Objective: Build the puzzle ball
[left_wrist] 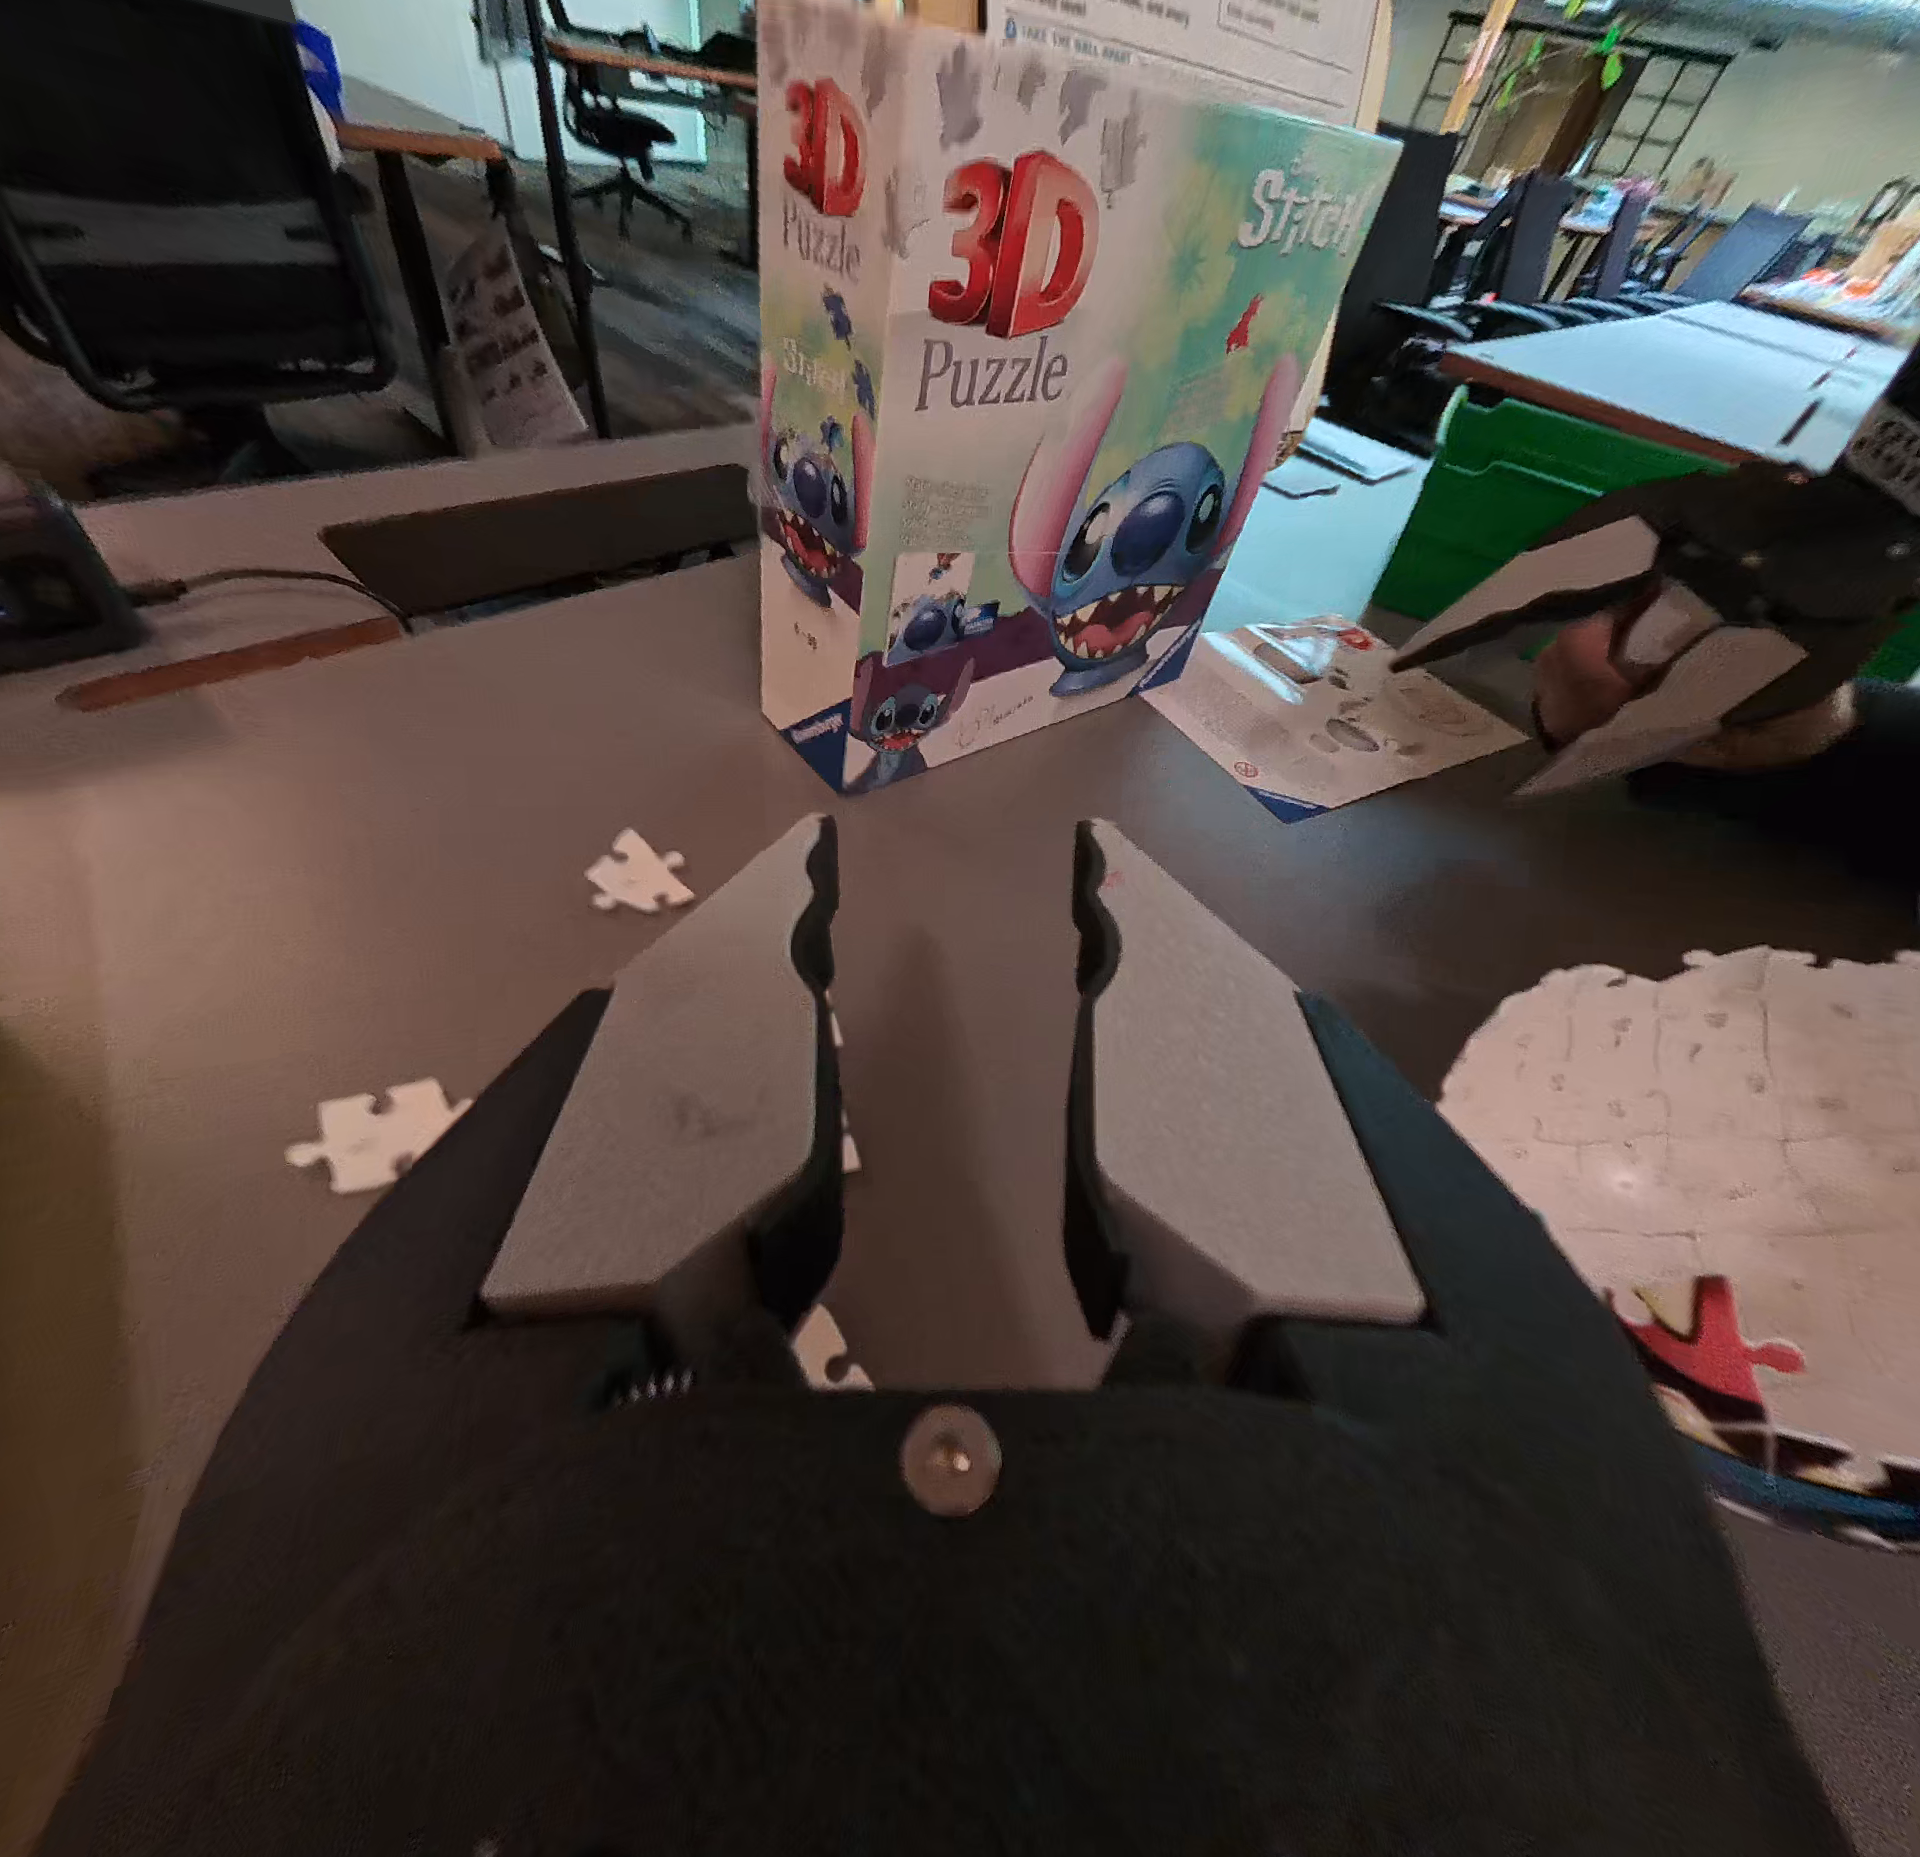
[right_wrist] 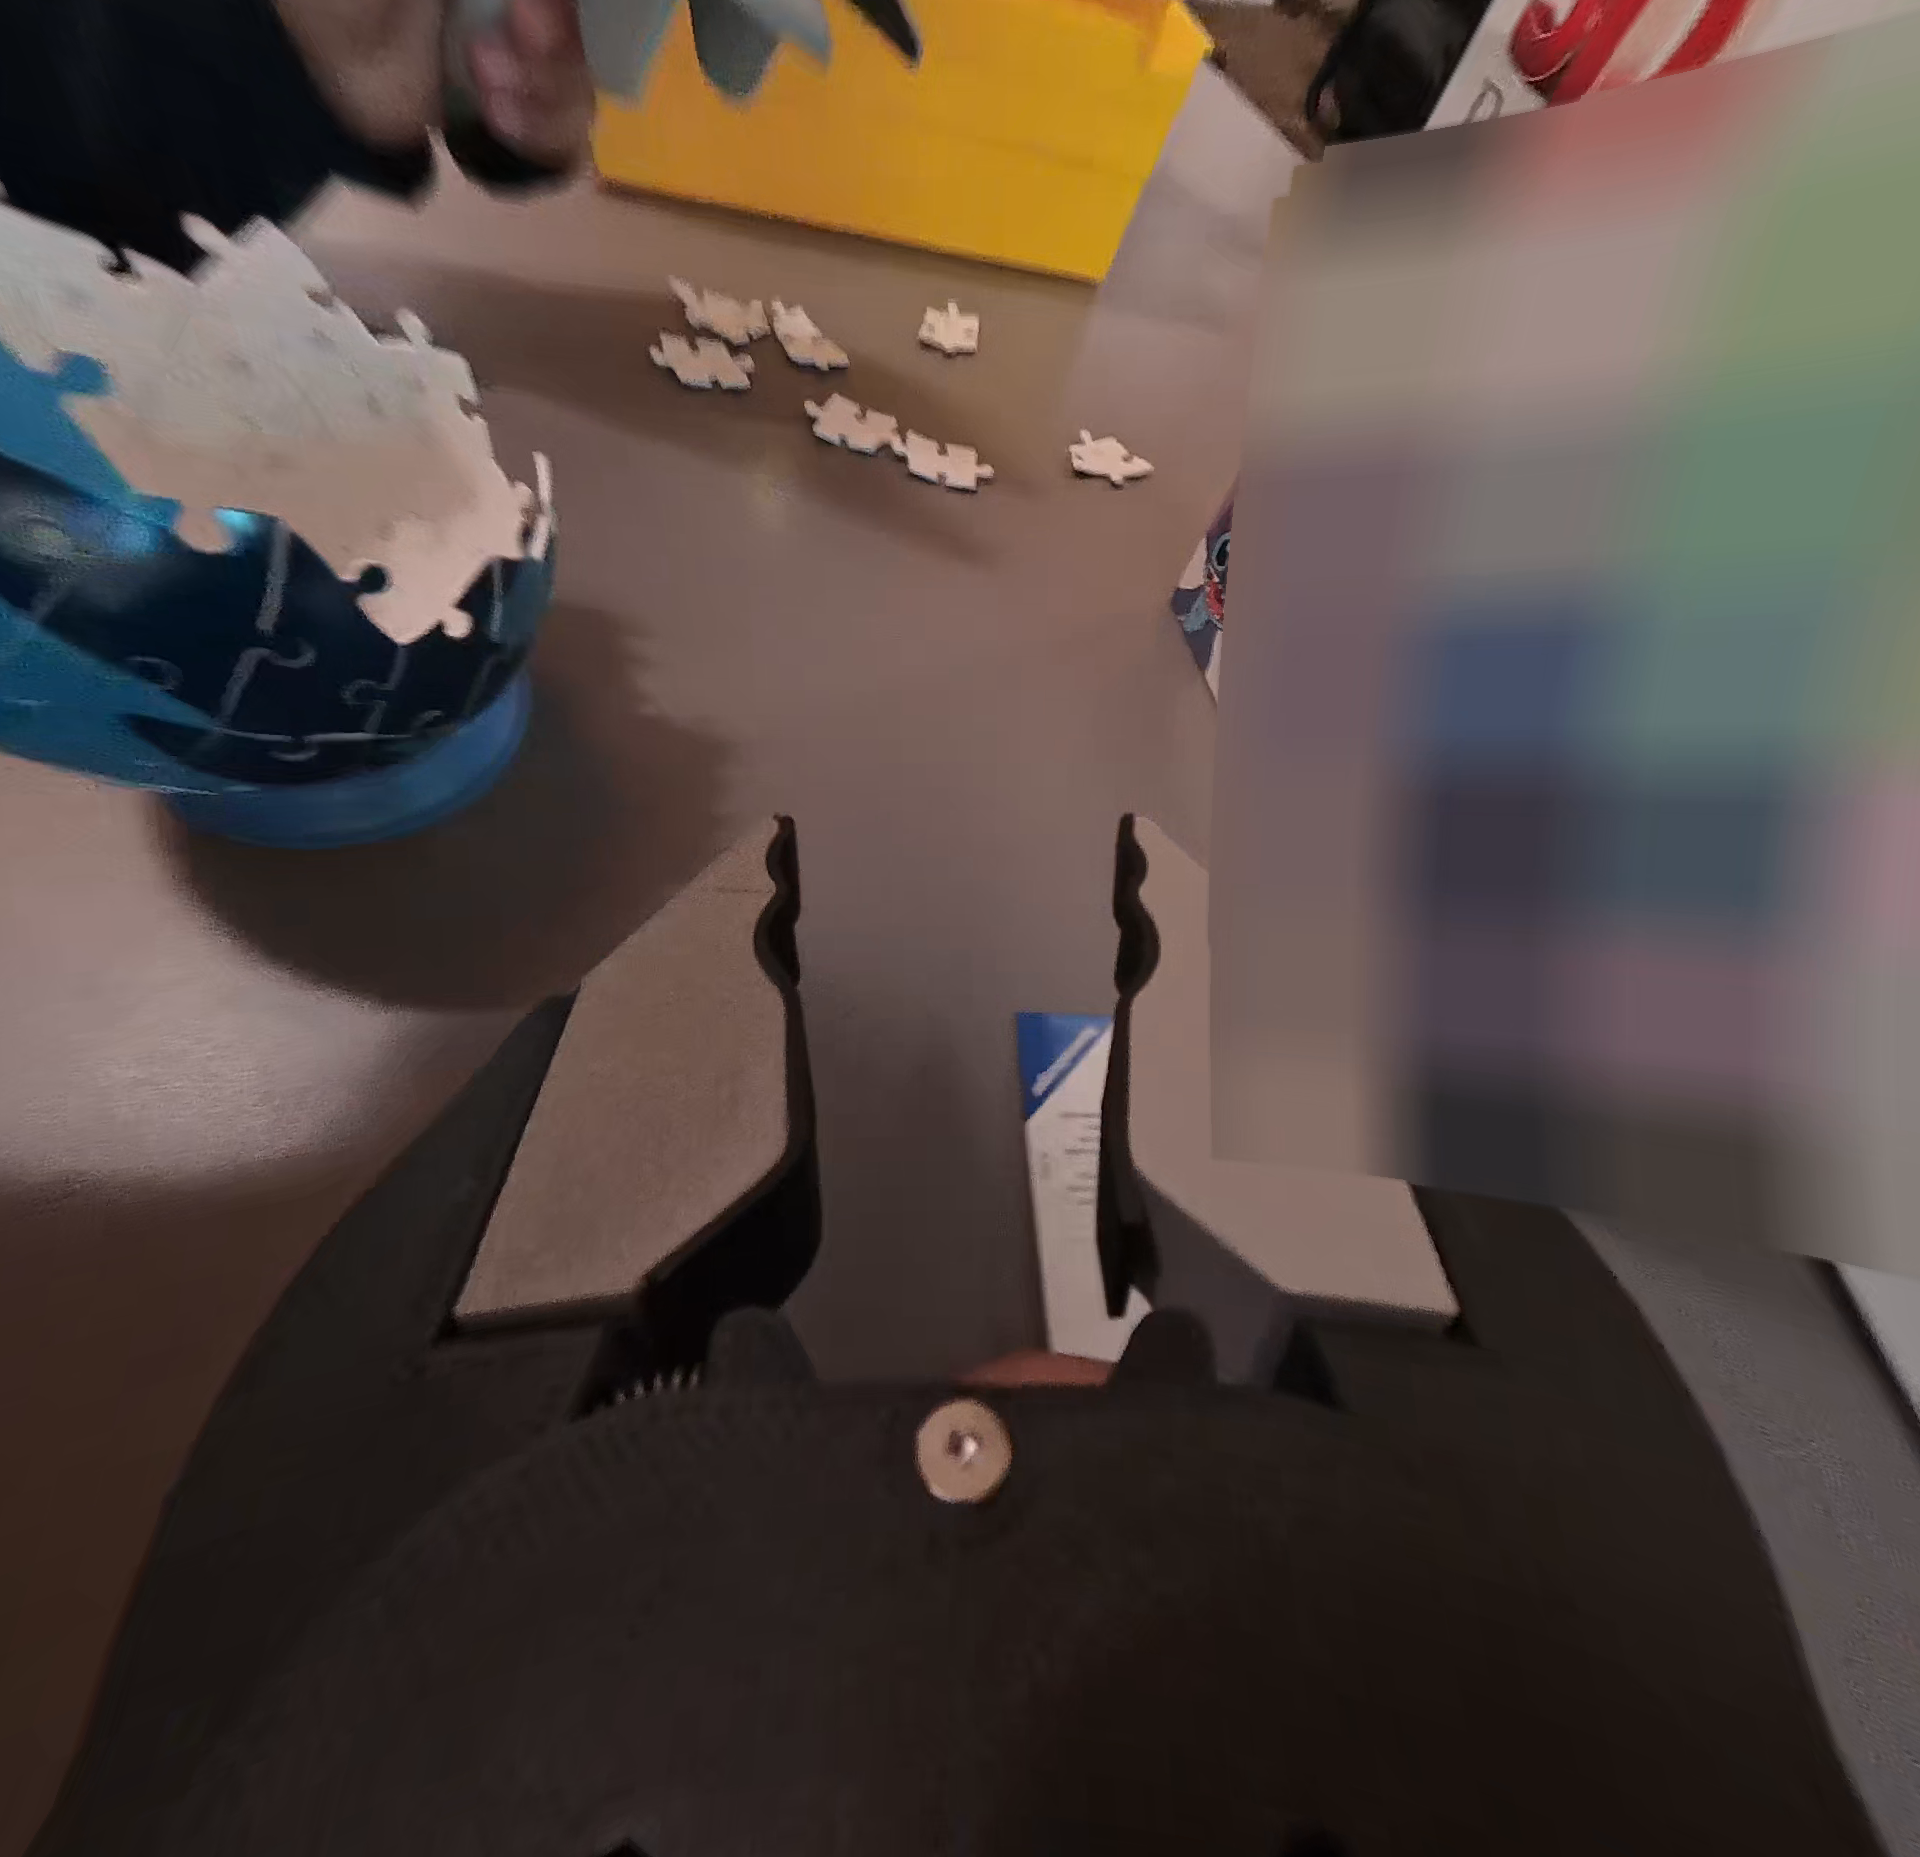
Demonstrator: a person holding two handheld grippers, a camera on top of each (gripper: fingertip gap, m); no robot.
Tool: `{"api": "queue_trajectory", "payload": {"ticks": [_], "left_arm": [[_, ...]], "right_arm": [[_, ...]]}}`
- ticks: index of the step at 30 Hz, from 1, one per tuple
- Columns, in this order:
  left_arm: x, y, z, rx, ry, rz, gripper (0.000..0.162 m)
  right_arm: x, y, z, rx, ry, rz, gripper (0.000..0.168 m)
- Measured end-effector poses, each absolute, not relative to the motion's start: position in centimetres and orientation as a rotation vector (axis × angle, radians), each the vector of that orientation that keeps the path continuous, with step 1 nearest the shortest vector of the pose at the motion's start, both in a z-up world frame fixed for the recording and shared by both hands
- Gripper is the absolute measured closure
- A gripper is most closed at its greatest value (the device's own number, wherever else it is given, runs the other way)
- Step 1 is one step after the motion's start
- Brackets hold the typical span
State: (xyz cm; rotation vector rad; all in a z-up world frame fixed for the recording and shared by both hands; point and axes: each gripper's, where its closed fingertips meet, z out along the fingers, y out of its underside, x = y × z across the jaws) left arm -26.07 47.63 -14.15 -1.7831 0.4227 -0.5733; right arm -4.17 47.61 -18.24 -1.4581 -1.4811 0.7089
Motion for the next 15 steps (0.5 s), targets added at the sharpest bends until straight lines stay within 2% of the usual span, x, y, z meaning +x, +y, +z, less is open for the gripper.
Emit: {"api": "queue_trajectory", "payload": {"ticks": [2, 5, 15], "left_arm": [[-25.6, 47.3, -14.9, -1.823, 0.438, -0.629, 0.111], [-26.4, 48.1, -16.3, -1.857, 0.394, -0.604, 0.113], [-28.6, 48.6, -17.1, -1.908, 0.354, -0.478, 0.114]], "right_arm": [[-3.4, 47.6, -18.6, -1.464, -1.432, 0.766, 0.110], [-3.2, 48.0, -19.4, -1.509, -1.409, 0.829, 0.097], [-3.1, 48.4, -21.4, -1.490, -1.495, 0.745, 0.112]]}}
